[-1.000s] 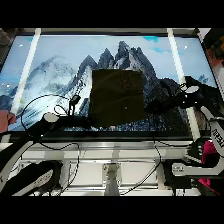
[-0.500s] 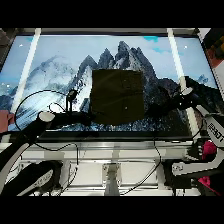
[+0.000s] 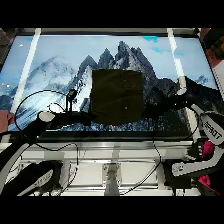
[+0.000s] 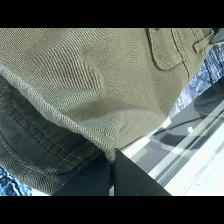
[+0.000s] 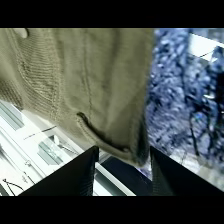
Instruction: Fold the clothes and pants, and hang the long-sleeved shirts on hangers.
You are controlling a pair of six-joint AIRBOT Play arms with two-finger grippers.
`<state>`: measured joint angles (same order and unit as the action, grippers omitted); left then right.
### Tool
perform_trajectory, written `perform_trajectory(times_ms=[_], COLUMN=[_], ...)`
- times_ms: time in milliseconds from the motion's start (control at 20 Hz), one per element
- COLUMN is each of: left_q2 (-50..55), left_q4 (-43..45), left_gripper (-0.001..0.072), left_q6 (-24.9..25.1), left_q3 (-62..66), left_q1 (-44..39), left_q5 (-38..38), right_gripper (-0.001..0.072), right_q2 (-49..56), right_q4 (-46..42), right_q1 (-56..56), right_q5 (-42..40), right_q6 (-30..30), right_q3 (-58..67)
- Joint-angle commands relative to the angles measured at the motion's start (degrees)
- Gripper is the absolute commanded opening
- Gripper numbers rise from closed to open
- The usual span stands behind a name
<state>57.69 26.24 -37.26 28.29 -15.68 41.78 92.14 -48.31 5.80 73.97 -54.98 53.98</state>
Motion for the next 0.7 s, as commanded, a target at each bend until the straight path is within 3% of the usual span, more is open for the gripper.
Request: perform_trajectory(times_ms=[0,50,150,200,450,550,650], left_q2=[-0.04,-0.04,-0.04,-0.04,-0.11,0.00,0.35], left_q4=[0.00,0.00,0.00,0.02,0.04,0.00,0.04], left_gripper=[0.0015,0.0015,0.0015,0.0014,0.0014,0.0013,0.0014], left_q6=[0.00,0.00,-0.02,-0.15,-3.52,-3.48,-3.37], left_q3=[0.07,0.07,0.07,0.07,6.91,13.49,20.31], left_q1=[0.07,0.07,0.07,0.07,0.09,0.07,-0.33], left_q5=[-0.02,-0.02,-0.04,-0.35,-9.09,-11.76,-17.25], right_gripper=[0.0385,0.0362,0.0075,0.0025,0.0023,0.0022,0.0023], right_q2=[0.17,0.17,0.09,0.00,-4.66,-8.74,-11.54], right_q4=[0.26,0.28,0.81,2.10,22.01,30.45,34.10], right_q1=[-2.45,-2.78,-2.93,-2.93,-1.90,-1.53,-1.68], right_q5=[-0.63,0.00,1.31,2.36,9.62,6.51,-1.44], right_q6=[0.61,0.63,0.57,0.37,-1.33,-7.58,-10.16], right_q3=[0.07,0.07,0.07,0.07,0.09,0.92,4.66])
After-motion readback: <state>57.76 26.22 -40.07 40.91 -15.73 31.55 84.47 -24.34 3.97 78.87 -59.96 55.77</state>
